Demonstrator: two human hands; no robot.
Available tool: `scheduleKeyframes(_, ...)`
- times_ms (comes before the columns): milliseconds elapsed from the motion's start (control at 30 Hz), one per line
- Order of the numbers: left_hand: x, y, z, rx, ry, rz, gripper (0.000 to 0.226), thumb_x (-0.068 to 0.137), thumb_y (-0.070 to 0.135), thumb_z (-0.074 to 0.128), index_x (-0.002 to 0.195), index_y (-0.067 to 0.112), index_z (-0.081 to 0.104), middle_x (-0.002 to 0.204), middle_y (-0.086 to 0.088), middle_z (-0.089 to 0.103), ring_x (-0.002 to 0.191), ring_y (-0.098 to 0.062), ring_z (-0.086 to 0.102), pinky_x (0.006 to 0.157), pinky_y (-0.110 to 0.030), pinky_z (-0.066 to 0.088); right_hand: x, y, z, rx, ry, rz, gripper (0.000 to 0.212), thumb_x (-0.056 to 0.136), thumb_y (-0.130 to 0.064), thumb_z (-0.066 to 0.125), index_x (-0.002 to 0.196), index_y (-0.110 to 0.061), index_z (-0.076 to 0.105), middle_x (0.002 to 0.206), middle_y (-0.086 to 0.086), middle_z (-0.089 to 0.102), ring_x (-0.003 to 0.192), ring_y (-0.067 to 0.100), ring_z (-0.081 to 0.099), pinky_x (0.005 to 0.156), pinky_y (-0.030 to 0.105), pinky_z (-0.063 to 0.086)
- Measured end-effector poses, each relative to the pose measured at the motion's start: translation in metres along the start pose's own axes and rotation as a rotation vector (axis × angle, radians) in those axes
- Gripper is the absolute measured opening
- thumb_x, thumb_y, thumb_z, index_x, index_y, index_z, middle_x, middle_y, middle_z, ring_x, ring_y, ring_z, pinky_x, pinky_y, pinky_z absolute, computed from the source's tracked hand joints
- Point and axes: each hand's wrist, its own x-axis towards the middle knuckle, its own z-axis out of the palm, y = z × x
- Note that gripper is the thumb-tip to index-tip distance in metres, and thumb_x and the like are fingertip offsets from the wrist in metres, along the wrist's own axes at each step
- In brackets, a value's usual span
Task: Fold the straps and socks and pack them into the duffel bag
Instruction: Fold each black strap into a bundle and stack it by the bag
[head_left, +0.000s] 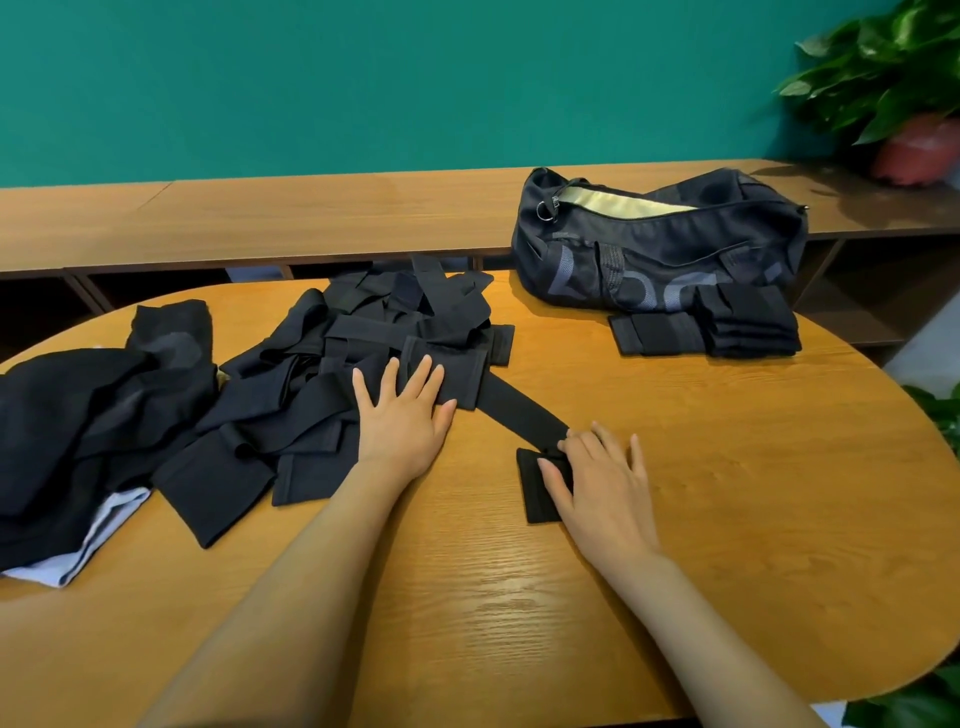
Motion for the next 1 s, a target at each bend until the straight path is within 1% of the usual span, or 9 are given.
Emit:
scheduleKeyframes(133,0.000,0.010,-0.009,0.021,0.032,0.032,0.062,0.098,0.061,0.022,0.151,0.030,0.027,0.159,0.009,0.023,0.147,-0.028,0.012,0.112,-0.064,-0.010,0.024,-0.008,-0.012,0.018,-0.036,-0.020,0.041,0.099,-0.052,0.034,0.100,-0.025,0.064,0.115,-0.010,0.064,0.136,0.014,0.036,0.118,0.051,0.002)
scheduleKeyframes(267,0.019,0.023,-0.020,0.031,0.138,0.030,0.061,0.093,0.065,0.033,0.140,0.027,0.044,0.140,0.003,0.045,0.135,-0.027,0.030,0.112,-0.064,-0.005,0.069,-0.024,-0.014,-0.009,-0.045,-0.045,0.027,0.100,-0.045,0.044,0.100,-0.026,0.064,0.110,-0.011,0.063,0.120,0.018,0.044,0.110,0.042,0.024)
scheduleKeyframes(333,0.035,0.024,-0.023,0.000,0.172,0.039,0.060,0.092,0.063,0.038,0.140,0.027,0.044,0.138,0.002,0.044,0.134,-0.025,0.031,0.114,-0.063,-0.002,0.090,-0.031,-0.008,0.034,-0.067,-0.014,0.018,0.097,-0.038,0.053,0.110,-0.028,0.059,0.117,-0.010,0.061,0.117,0.018,0.043,0.100,0.037,0.033)
scheduleKeyframes(433,0.056,0.020,-0.022,-0.066,0.158,0.045,0.058,0.093,0.059,0.044,0.142,0.029,0.040,0.151,-0.001,0.031,0.141,-0.027,0.021,0.114,-0.062,-0.001,0.116,-0.043,0.001,0.084,-0.162,0.052,0.036,0.094,-0.038,0.060,0.128,-0.029,0.053,0.129,-0.008,0.057,0.124,0.019,0.041,0.098,0.040,0.035)
scheduleKeyframes(500,0.066,0.015,-0.019,-0.100,0.135,0.045,0.056,0.095,0.056,0.043,0.145,0.031,0.036,0.156,-0.001,0.024,0.143,-0.029,0.017,0.114,-0.062,-0.001,0.127,-0.053,0.004,0.086,-0.189,0.103,0.046,0.090,-0.043,0.064,0.131,-0.027,0.050,0.126,-0.006,0.059,0.124,0.020,0.042,0.096,0.041,0.035)
scheduleKeyframes(667,0.078,0.011,-0.013,-0.141,0.073,0.055,0.052,0.099,0.055,0.032,0.147,0.037,0.030,0.159,0.009,0.022,0.145,-0.032,0.015,0.112,-0.064,-0.006,0.148,-0.075,0.009,-0.001,-0.333,0.235,0.038,0.087,-0.049,0.066,0.113,-0.023,0.058,0.110,-0.001,0.064,0.111,0.022,0.053,0.093,0.041,0.034)
scheduleKeyframes(733,0.077,0.011,-0.009,-0.133,0.083,0.045,0.050,0.100,0.055,0.027,0.147,0.038,0.032,0.158,0.011,0.023,0.145,-0.032,0.015,0.112,-0.064,-0.008,0.147,-0.077,0.008,0.007,-0.357,0.188,0.025,0.092,-0.047,0.060,0.099,-0.023,0.062,0.103,-0.002,0.065,0.102,0.021,0.055,0.092,0.040,0.034)
scheduleKeyframes(833,0.071,0.008,0.001,-0.057,0.110,0.050,0.051,0.101,0.050,0.018,0.148,0.035,0.032,0.158,0.008,0.027,0.145,-0.032,0.018,0.114,-0.062,-0.006,0.128,-0.060,0.005,0.206,-0.259,0.055,0.025,0.096,-0.044,0.055,0.080,-0.025,0.052,0.086,-0.007,0.059,0.094,0.018,0.051,0.088,0.041,0.038)
scheduleKeyframes(1000,0.069,0.008,0.008,-0.028,0.161,0.029,0.050,0.102,0.045,0.021,0.144,0.029,0.042,0.150,0.004,0.042,0.138,-0.034,0.034,0.114,-0.062,0.000,0.098,-0.028,0.010,0.468,-0.211,0.150,0.022,0.097,-0.035,0.057,0.090,-0.015,0.053,0.073,-0.004,0.056,0.071,0.020,0.054,0.064,0.034,0.042)
